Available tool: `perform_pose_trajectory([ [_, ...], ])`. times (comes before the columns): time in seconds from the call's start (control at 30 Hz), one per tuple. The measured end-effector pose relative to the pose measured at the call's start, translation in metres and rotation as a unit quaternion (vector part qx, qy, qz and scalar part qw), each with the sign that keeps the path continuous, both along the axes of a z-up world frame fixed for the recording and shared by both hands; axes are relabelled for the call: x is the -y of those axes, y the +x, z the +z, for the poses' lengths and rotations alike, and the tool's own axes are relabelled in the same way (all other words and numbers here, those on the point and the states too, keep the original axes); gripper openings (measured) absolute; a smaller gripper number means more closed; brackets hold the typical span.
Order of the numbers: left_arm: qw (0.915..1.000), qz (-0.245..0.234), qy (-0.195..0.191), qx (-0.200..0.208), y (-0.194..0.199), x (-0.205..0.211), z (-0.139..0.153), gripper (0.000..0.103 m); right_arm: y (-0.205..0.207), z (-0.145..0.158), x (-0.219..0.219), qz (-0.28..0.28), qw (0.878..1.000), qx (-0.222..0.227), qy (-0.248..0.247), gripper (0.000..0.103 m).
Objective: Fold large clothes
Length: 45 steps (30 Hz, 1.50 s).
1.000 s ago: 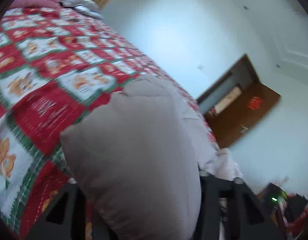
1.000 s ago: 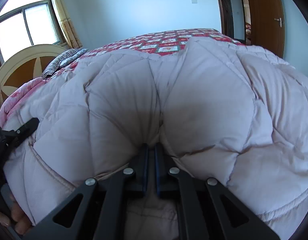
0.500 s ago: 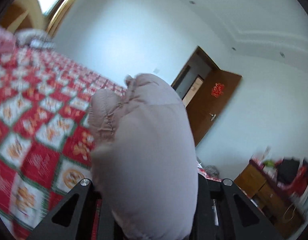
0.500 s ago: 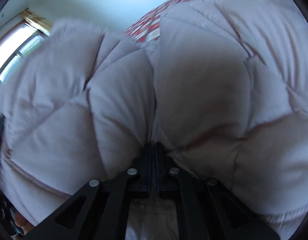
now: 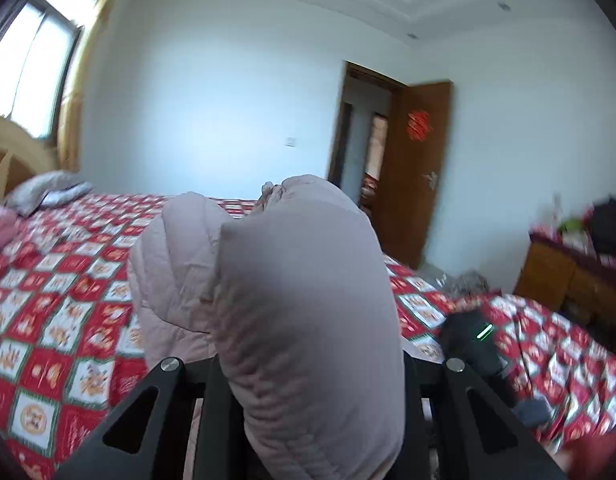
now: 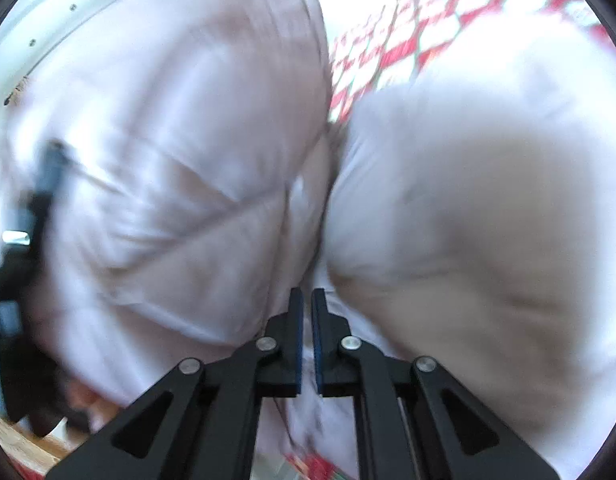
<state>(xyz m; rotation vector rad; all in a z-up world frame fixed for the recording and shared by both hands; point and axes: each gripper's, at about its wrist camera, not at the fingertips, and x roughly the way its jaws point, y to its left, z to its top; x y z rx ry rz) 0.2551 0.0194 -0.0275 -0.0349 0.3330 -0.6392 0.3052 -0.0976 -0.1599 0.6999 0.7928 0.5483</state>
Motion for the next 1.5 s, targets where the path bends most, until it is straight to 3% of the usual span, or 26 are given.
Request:
perform_pose_trajectory([
  [0.17,0.9953,-0.058,0.075,0.021,-0.014,0.066,-0.020,0.024,-0.050,0.008,0.087,-0.102,0.993,0.011,-0.065,0.009],
  [0.37,0.9705,-0.130,0.197,0.048,-0.043,0.147,-0.081,0.024,-0.088,-0.018,0.153,-0.183,0.980,-0.019,-0.075,0.009],
  [0.47,0.9597,-0.151,0.232,0.050,-0.052,0.169,-0.106,0.024,-0.088,-0.025,0.172,-0.213,0.973,-0.024,-0.083,0.009],
  [0.57,0.9537,-0.166,0.246,0.051,-0.053,0.178,-0.124,0.024,-0.097,-0.020,0.185,-0.219,0.974,-0.006,-0.056,0.012],
  [0.7,0.9520,-0.168,0.251,0.048,-0.050,0.183,-0.135,0.024,-0.099,-0.003,0.192,-0.216,0.975,0.016,-0.046,0.029],
  [0.77,0.9539,-0.168,0.245,0.040,-0.048,0.181,-0.136,0.024,-0.088,0.003,0.189,-0.210,0.977,0.023,-0.040,0.051],
  [0.83,0.9550,-0.168,0.241,0.038,-0.046,0.179,-0.135,0.024,-0.075,0.004,0.181,-0.186,0.981,0.024,-0.040,0.056],
  [0.9,0.9562,-0.164,0.240,0.036,-0.046,0.176,-0.134,0.024,-0.059,0.001,0.169,-0.162,0.985,0.024,-0.063,0.052],
  [0.93,0.9571,-0.161,0.238,0.034,-0.045,0.173,-0.131,0.024,-0.051,0.001,0.159,-0.154,0.983,0.023,-0.093,0.034],
  [0.97,0.9581,-0.159,0.236,0.031,-0.045,0.171,-0.130,0.025,-0.052,0.002,0.149,-0.148,0.982,0.021,-0.112,0.027],
  [1.13,0.9536,-0.157,0.254,0.040,-0.050,0.164,-0.129,0.036,-0.026,-0.025,0.131,-0.122,0.981,-0.009,-0.152,0.026],
  [1.27,0.9460,-0.175,0.268,0.052,-0.065,0.152,-0.126,0.041,-0.021,-0.040,0.132,-0.115,0.982,-0.020,-0.147,0.025],
  [1.3,0.9522,-0.165,0.253,0.046,-0.069,0.145,-0.123,0.043,-0.021,-0.040,0.133,-0.114,0.982,-0.019,-0.147,0.025],
  [1.5,0.9548,-0.230,0.187,0.025,-0.091,0.075,-0.091,0.051,-0.022,-0.049,0.137,-0.117,0.984,-0.018,-0.136,0.023],
])
